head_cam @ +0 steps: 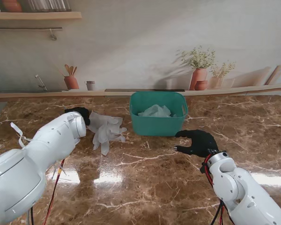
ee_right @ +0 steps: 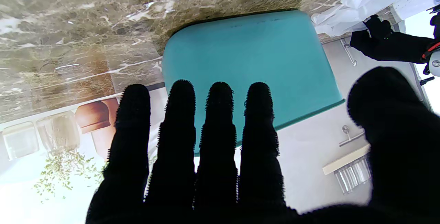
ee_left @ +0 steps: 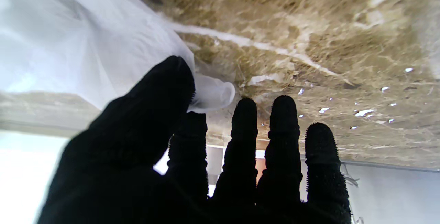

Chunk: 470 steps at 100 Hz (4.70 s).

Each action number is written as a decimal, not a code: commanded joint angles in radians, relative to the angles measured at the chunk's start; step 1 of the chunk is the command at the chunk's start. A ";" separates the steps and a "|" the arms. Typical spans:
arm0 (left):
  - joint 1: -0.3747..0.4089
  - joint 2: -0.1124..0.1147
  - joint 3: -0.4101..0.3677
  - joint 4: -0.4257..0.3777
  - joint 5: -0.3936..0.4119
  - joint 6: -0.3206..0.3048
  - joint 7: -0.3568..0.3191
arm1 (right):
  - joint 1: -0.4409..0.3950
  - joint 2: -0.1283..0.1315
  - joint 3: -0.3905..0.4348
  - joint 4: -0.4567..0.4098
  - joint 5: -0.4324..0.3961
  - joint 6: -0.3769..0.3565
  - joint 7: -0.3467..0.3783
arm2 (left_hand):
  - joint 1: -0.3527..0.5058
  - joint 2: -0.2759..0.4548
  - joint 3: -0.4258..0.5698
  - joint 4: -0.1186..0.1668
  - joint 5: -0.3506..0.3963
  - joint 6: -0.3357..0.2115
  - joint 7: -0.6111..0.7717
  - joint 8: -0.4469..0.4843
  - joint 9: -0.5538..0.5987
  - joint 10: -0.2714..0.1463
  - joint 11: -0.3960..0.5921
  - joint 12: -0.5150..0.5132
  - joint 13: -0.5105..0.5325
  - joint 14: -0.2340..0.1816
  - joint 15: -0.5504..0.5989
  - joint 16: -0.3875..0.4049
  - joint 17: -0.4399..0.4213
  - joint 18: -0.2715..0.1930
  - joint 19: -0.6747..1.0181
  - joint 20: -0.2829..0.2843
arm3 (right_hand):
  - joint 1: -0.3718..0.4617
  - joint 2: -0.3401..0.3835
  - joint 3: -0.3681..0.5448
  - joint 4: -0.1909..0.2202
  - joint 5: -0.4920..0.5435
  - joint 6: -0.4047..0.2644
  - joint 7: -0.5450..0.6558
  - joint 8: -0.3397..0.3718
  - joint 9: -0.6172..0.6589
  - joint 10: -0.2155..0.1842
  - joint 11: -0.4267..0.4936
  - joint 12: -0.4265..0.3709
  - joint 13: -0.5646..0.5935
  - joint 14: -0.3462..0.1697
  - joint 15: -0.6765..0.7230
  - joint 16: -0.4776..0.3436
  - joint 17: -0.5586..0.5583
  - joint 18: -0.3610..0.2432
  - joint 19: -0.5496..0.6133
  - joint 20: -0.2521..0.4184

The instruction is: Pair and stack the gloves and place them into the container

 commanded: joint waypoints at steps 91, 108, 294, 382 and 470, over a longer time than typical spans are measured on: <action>0.519 0.276 -0.610 -0.976 0.122 -0.188 -0.151 | -0.035 0.002 -0.005 -0.070 -0.018 0.007 0.026 | 0.043 -0.103 0.278 -0.023 0.073 -0.035 0.043 0.257 0.648 -0.125 -0.250 0.282 0.427 0.018 0.126 0.051 0.152 0.017 0.171 0.156 | 0.017 0.030 -0.029 0.041 0.030 -0.011 0.025 0.005 0.025 0.004 0.010 0.028 0.045 0.001 0.016 0.021 0.012 -0.003 0.031 0.019; 0.621 0.302 -0.695 -1.168 0.114 -0.219 -0.254 | -0.049 0.000 0.003 -0.106 -0.026 0.006 0.015 | 0.047 -0.104 0.277 -0.018 0.074 -0.035 0.042 0.258 0.648 -0.127 -0.251 0.298 0.427 0.021 0.123 0.056 0.153 0.015 0.170 0.157 | 0.024 0.019 -0.029 0.041 0.024 0.000 0.023 0.003 0.033 0.005 0.014 0.030 0.055 0.003 0.021 0.023 0.019 -0.006 0.035 0.019; 0.953 0.312 -0.653 -1.534 0.007 -0.344 -0.264 | -0.052 -0.073 -0.178 -0.195 0.301 -0.115 -0.129 | 0.022 -0.072 0.157 -0.030 -0.091 -0.043 -0.164 0.081 0.636 -0.122 -0.242 0.241 0.437 0.019 0.100 0.071 0.176 0.034 0.140 0.192 | 0.238 -0.195 0.393 -0.208 0.296 -0.150 0.662 0.049 0.369 -0.048 0.329 0.516 0.161 -0.028 0.433 0.333 0.050 0.017 0.297 0.269; 1.049 0.304 -0.699 -1.594 -0.024 -0.417 -0.209 | -0.186 -0.070 -0.117 -0.308 0.237 -0.194 -0.186 | 0.076 0.098 -0.180 -0.006 0.334 0.002 -0.341 -0.641 0.498 -0.072 -0.135 0.061 0.241 0.042 -0.037 0.051 0.000 0.078 -0.043 0.216 | 0.236 -0.242 0.420 -0.211 0.326 -0.095 0.671 0.052 0.423 0.001 0.349 0.505 0.221 0.000 0.613 0.423 0.135 0.024 0.534 0.389; 1.134 0.369 -0.749 -1.660 -0.301 -0.453 -0.551 | -0.430 -0.037 0.001 -0.494 0.364 -0.207 0.023 | 0.112 0.223 -0.226 -0.001 0.252 0.137 -0.326 -0.490 0.624 -0.004 -0.067 -0.086 0.344 0.043 0.056 0.072 0.035 0.053 0.034 0.248 | 0.238 -0.304 0.440 -0.216 0.361 -0.019 0.730 -0.021 0.530 0.057 0.357 0.464 0.336 0.033 0.739 0.473 0.249 0.036 0.672 0.410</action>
